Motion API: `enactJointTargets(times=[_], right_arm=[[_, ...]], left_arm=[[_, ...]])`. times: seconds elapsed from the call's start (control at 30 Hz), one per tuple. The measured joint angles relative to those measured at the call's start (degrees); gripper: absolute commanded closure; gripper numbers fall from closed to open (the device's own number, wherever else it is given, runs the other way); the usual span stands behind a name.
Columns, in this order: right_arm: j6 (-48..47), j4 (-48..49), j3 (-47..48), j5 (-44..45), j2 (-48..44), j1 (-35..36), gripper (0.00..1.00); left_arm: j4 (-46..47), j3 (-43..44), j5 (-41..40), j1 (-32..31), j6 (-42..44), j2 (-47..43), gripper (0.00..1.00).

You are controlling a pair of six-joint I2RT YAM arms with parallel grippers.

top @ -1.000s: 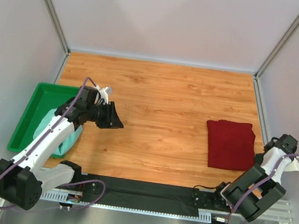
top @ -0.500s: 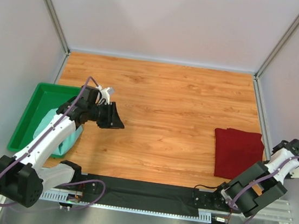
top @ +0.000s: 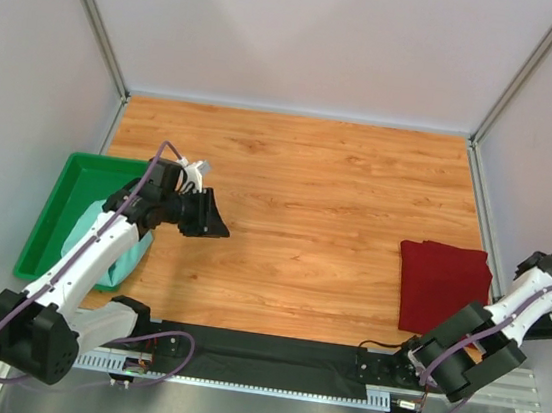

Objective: Fold and stack the t-shirts
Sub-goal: Neatly place the folded tshirt to the corner, then reset both grippers

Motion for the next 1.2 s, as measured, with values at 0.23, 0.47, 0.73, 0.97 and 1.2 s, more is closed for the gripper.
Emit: enactJointTargets(times=[0.23, 0.47, 0.73, 0.97, 1.2], right_arm=[[5.3, -1.9, 14.2, 1.9, -3.4, 32.5, 0.48], [11.3, 5.6, 23.1, -4.1, 6.3, 68.7, 0.42], [14.6, 21.8, 3.0, -23.3, 0.9, 85.5, 0.29], [19.3, 30.2, -22.9, -34.1, -22.9, 85.1, 0.00], [26.4, 45.2, -36.9, -44.0, -29.9, 85.1, 0.00]], left_arm=[[0.2, -2.2, 0.4, 0.0, 0.1, -2.5, 0.57], [2.0, -6.3, 0.9, 0.0, -2.3, -6.4, 0.53], [16.2, -22.0, 5.3, 0.0, -17.2, -17.6, 0.42], [30.6, -39.3, 7.3, 0.0, -34.6, -32.6, 0.31], [38.8, -47.3, 8.4, 0.0, -51.9, -56.1, 0.23]])
